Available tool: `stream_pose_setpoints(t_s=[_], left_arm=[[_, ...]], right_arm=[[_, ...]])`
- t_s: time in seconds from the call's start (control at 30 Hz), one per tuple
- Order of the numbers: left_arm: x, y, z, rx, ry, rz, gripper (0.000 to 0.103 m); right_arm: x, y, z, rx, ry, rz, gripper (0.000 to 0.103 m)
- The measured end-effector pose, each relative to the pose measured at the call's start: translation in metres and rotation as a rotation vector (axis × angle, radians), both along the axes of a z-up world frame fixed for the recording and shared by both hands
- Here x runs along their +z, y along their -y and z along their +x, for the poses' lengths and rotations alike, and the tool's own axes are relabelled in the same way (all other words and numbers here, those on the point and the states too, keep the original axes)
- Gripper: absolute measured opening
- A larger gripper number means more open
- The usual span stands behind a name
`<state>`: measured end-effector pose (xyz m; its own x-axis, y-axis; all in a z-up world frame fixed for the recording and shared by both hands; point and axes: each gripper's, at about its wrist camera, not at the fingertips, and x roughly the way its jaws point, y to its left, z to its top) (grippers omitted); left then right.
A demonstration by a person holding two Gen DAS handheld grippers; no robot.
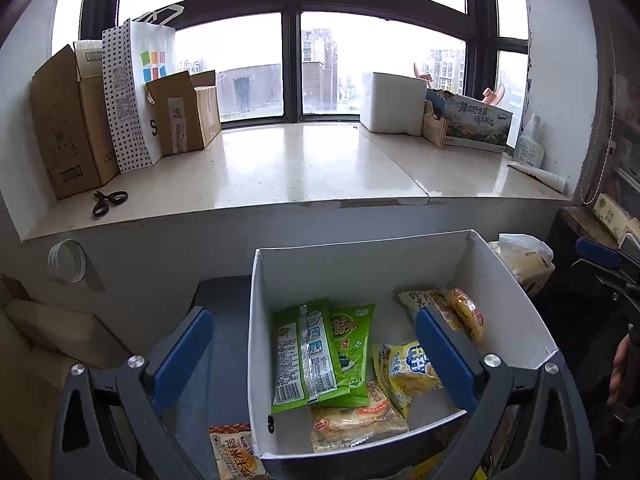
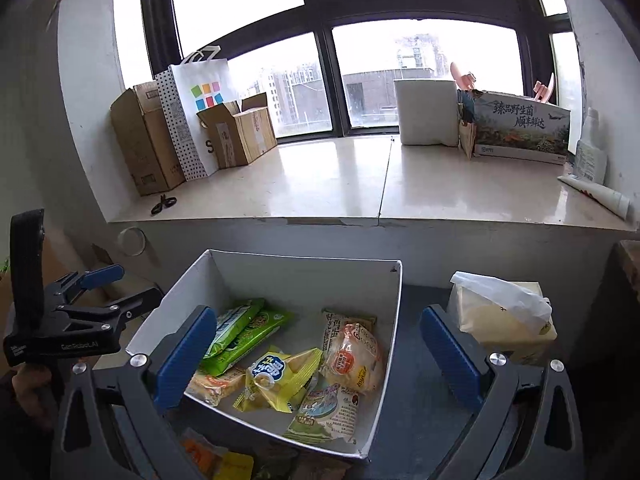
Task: Organize snacks
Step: 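Drop the green pack and biscuit pack into the white box with both grippers, then grasp the orange bread pack with the right gripper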
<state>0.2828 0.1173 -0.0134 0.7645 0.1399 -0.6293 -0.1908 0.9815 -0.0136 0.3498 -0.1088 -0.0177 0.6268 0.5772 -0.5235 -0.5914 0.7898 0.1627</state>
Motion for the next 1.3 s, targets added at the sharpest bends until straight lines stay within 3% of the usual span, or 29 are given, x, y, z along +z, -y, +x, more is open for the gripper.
stream_pose_setpoints(t_s=[0.07, 0.23, 0.33, 0.63, 0.77, 0.87, 1.07, 1.3], left_arm=[[0.002, 0.004, -0.017, -0.019, -0.004, -0.028, 0.103], [0.006, 0.021, -0.073, -0.032, 0.03, 0.014, 0.103], [0.003, 0.026, -0.105, -0.028, 0.036, -0.006, 0.103], [-0.024, 0.034, -0.184, -0.009, 0.007, -0.052, 0.103], [-0.027, 0.028, -0.208, 0.004, 0.022, -0.059, 0.103], [-0.026, 0.021, -0.217, 0.04, 0.027, -0.026, 0.103], [-0.035, -0.002, -0.23, 0.104, 0.021, -0.044, 0.103], [-0.041, -0.024, -0.24, 0.141, 0.039, -0.101, 0.103]], right_arm=[[0.003, 0.008, -0.019, 0.006, 0.022, 0.013, 0.103], [0.006, 0.028, -0.068, 0.043, 0.021, 0.063, 0.103], [0.004, 0.037, -0.095, 0.065, 0.023, 0.077, 0.103], [-0.037, 0.046, -0.15, 0.083, -0.066, 0.111, 0.103], [-0.062, 0.016, -0.162, 0.16, -0.141, 0.073, 0.103], [-0.074, -0.012, -0.171, 0.208, -0.127, 0.046, 0.103], [-0.118, -0.063, -0.184, 0.252, -0.197, -0.059, 0.103], [-0.172, -0.124, -0.179, 0.148, -0.277, -0.261, 0.103]])
